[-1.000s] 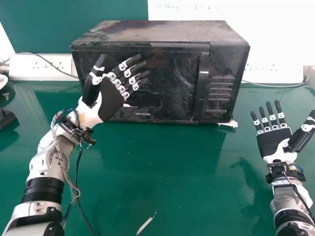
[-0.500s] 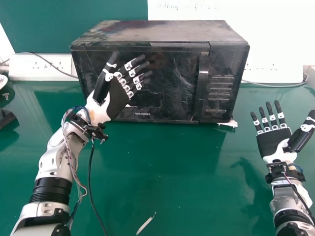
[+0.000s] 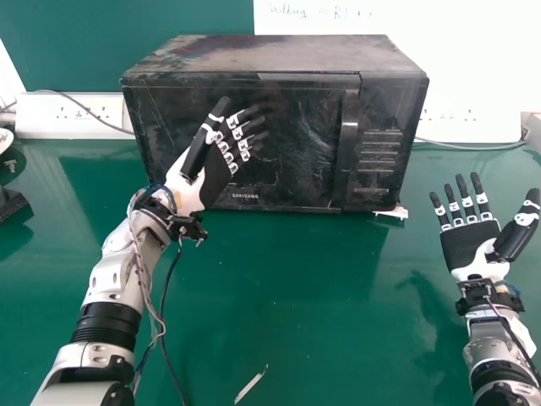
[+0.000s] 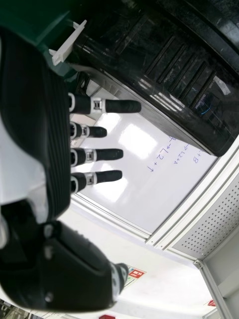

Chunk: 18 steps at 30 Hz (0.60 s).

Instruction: Open the door of oven

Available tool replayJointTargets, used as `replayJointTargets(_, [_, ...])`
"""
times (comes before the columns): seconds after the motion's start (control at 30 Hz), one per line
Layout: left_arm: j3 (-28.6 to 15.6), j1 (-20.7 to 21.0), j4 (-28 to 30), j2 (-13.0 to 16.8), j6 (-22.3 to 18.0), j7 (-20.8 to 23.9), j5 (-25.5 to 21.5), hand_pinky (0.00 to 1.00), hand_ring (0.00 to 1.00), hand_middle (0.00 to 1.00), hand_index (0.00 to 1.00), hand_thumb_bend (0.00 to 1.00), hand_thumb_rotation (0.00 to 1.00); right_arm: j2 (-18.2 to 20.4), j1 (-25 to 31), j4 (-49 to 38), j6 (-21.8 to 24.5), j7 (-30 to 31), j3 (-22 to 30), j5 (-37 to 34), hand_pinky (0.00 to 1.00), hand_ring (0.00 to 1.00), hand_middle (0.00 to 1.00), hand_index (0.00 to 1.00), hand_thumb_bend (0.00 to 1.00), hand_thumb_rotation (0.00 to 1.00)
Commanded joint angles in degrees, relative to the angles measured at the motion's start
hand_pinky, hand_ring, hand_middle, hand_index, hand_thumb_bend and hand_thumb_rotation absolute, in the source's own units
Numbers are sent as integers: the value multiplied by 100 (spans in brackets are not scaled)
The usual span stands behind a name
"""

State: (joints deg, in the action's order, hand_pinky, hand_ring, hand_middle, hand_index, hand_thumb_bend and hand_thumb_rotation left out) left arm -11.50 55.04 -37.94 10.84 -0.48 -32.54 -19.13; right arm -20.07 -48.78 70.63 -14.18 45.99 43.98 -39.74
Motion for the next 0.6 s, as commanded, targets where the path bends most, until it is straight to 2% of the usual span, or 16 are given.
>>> replayJointTargets(0.0, [77,121,-122,-80,-81,58,63,61,84,90,91,87,91,24,-34,0,-36,-17,1,-12,71,94,97,94,100,86])
replayJointTargets(0.17, [111,224,-274,-176,-15,153,113,62,85,90,90,87,90,17,-35,-8,-7,-24,5,-20,71,93,96,94,100,84])
replayJointTargets(0.43, [241,421,-444,-274,83,264,272,65,87,92,94,84,93,19,-29,-12,-7,45,4,-26,71,95,99,95,100,85])
replayJointTargets(0.57, [391,491,-582,-308,-113,383,538,66,86,91,93,84,93,37,-28,-28,-35,-9,-5,-13,71,94,97,95,100,86])
